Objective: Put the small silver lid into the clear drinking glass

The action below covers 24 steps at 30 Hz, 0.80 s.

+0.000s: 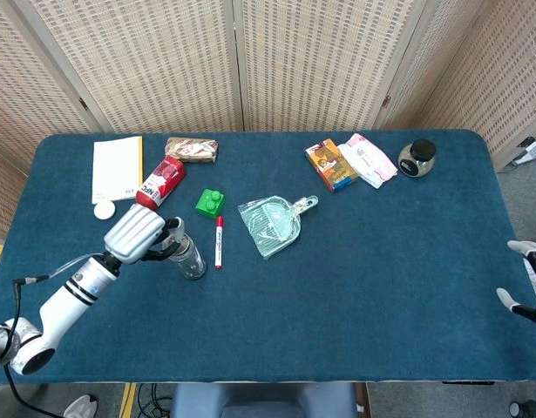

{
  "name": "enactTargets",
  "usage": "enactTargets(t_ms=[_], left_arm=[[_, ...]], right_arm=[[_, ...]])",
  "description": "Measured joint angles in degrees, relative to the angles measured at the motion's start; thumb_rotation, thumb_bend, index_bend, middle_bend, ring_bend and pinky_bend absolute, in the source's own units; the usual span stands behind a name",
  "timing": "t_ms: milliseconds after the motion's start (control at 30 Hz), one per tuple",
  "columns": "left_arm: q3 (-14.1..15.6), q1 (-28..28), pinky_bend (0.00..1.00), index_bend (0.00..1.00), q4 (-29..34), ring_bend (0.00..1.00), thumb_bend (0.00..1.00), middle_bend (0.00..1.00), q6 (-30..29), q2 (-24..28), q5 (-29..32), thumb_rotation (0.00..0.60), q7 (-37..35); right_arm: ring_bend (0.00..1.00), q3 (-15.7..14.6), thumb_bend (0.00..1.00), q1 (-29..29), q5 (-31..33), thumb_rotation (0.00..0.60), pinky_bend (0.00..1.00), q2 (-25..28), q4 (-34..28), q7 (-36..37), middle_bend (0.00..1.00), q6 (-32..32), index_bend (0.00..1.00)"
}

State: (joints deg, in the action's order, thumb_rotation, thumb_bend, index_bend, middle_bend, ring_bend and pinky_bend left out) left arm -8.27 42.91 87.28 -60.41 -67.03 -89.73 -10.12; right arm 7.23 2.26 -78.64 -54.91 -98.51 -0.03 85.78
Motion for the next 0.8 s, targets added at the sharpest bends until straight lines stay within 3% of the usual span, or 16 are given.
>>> enactTargets(t_ms=[800], left_arm=[[1.2,0.0,1.00,0.68,-1.4,1.00,0.44,1.00,-0.6,-0.3,0.0,0.600,4.2]], right_arm=[[0.21,0.1,0.16,-0.1,0.0,0.600,0.33,-0.1,-0.1,-0.2,0.26,0.0,0.26]])
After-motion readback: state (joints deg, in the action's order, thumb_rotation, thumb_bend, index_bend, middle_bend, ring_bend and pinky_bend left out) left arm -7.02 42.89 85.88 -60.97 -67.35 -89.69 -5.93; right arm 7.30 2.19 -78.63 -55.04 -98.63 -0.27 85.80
